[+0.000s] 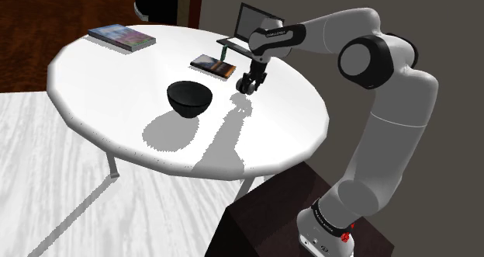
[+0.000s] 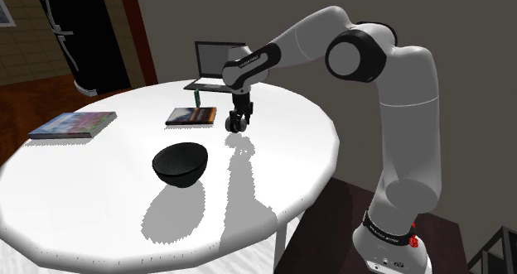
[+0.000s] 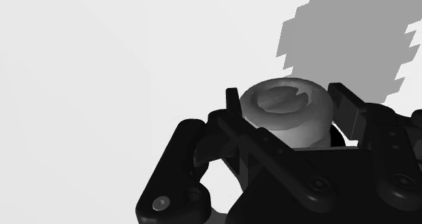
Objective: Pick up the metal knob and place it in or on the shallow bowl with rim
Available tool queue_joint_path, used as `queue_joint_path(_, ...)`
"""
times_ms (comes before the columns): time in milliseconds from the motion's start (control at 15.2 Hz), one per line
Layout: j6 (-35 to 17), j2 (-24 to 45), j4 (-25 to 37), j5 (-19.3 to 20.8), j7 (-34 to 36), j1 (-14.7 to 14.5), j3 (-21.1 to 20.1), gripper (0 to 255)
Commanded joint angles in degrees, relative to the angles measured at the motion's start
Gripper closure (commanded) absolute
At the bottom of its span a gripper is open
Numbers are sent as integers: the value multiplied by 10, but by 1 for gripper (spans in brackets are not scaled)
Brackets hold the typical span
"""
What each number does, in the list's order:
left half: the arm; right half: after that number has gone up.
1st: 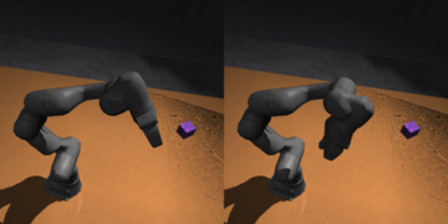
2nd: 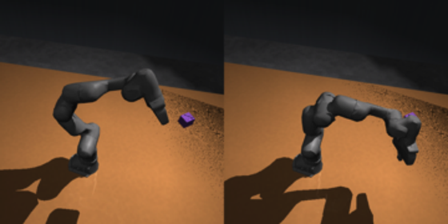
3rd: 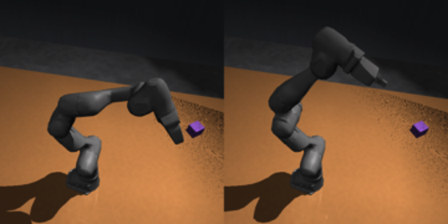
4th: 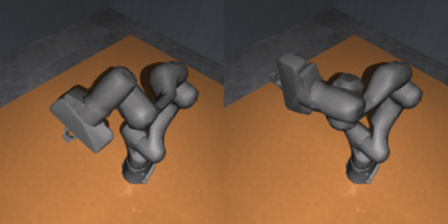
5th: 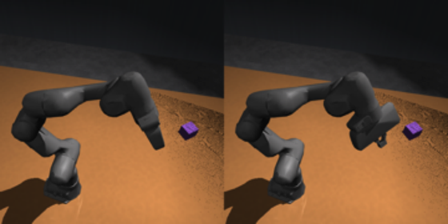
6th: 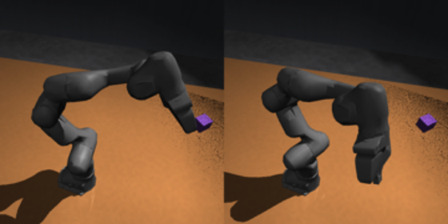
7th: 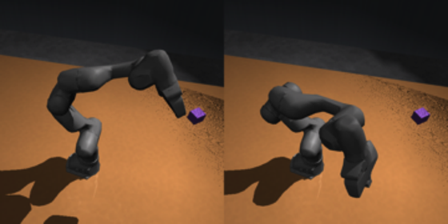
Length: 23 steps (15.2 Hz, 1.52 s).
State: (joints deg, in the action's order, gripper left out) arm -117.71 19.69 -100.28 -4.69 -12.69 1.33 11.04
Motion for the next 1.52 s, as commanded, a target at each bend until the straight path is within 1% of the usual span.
queue_joint_path(0,12,-5,8,1,1,0,1,255)
queue_joint_path(726,88,-29,60,8,6,-1,3,255)
queue_joint_path(1452,169,-38,132,11,8,0,4,255)
